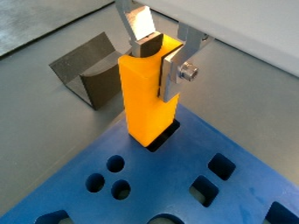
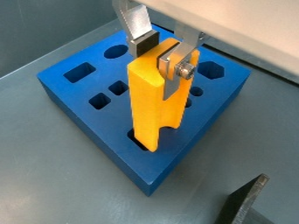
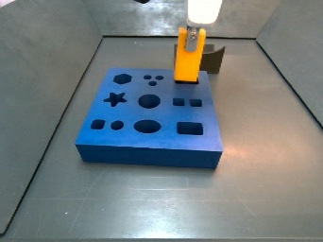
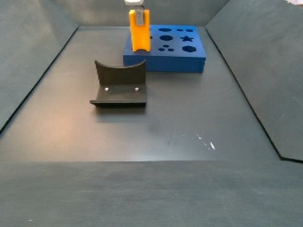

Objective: Insert the arch object.

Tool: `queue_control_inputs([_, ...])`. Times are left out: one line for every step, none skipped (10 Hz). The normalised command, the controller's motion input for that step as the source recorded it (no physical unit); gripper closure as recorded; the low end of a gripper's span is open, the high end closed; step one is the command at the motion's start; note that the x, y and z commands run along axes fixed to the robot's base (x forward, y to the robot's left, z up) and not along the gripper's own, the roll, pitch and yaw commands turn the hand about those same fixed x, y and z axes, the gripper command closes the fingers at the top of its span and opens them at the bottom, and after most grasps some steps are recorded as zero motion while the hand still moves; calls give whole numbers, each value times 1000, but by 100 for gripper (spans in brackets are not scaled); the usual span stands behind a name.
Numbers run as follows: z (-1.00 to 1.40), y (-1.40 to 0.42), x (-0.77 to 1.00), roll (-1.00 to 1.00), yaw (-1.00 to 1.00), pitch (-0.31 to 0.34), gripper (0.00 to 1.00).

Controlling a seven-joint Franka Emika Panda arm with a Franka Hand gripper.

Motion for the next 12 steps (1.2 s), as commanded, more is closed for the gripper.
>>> queue_control_inputs([-149, -106, 0, 46, 0, -7, 100])
queue_control_inputs([-137, -163, 31, 96, 46, 0, 100])
queue_control_inputs([-140, -151, 54, 113, 40, 0, 100])
queue_control_inputs([-166, -154, 83, 99, 11, 0, 100])
queue_control_inputs([-189, -129, 131, 99, 0, 0, 100])
queue_control_inputs([-226, -37, 226, 101, 14, 0, 100])
queue_control_inputs([-234, 0, 260, 97, 0, 0, 100])
queue_control_inputs([-229, 0, 209, 89, 0, 0, 100])
queue_control_inputs([-211, 0, 66, 64, -66, 0, 100])
queue_control_inputs([-189, 37, 0, 70, -163, 0, 100])
queue_control_inputs([-191, 66, 0, 86, -246, 0, 100])
queue_control_inputs([-171, 83, 0, 106, -403, 19, 100])
